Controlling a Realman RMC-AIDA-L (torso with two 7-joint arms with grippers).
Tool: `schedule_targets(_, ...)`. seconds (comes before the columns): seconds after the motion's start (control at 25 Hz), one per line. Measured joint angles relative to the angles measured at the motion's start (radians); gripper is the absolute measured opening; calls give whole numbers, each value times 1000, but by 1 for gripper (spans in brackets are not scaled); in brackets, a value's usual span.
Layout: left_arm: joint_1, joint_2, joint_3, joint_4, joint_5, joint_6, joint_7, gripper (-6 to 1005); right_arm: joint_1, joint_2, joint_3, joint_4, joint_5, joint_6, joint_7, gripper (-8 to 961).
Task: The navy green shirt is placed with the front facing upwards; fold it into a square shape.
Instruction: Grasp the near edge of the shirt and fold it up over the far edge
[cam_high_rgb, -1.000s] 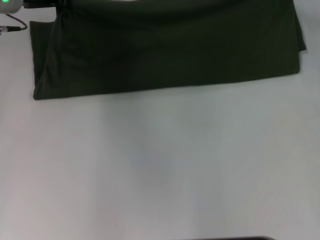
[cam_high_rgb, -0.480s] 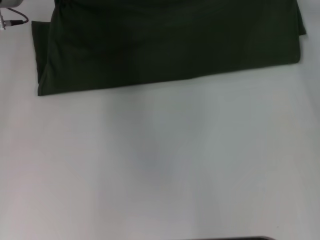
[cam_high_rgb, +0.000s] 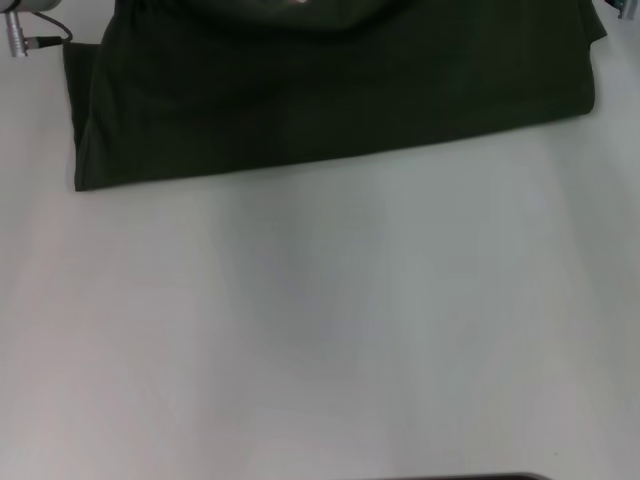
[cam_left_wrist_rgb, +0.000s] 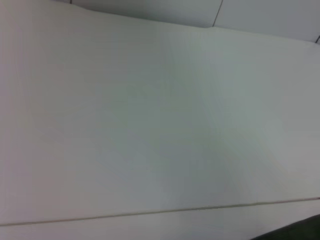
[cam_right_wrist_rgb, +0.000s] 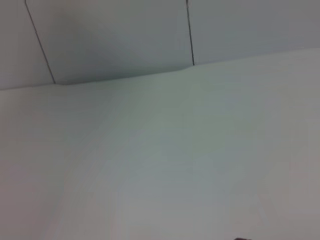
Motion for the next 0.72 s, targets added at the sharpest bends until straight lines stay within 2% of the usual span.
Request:
schedule_targets(0.48, -9, 3, -11, -2, -6, -6, -35, 110, -13, -8, 3, 4, -2, 0, 1, 50)
schedule_targets(0.6, -9, 5, -12, -3, -2, -9, -52, 125, -13, -19, 0, 4, -7, -18, 0, 72)
schedule_targets(0.72, -8, 6, -13, -3, -2, -8, -55, 139, -8, -40, 1, 6, -7, -50, 7, 106)
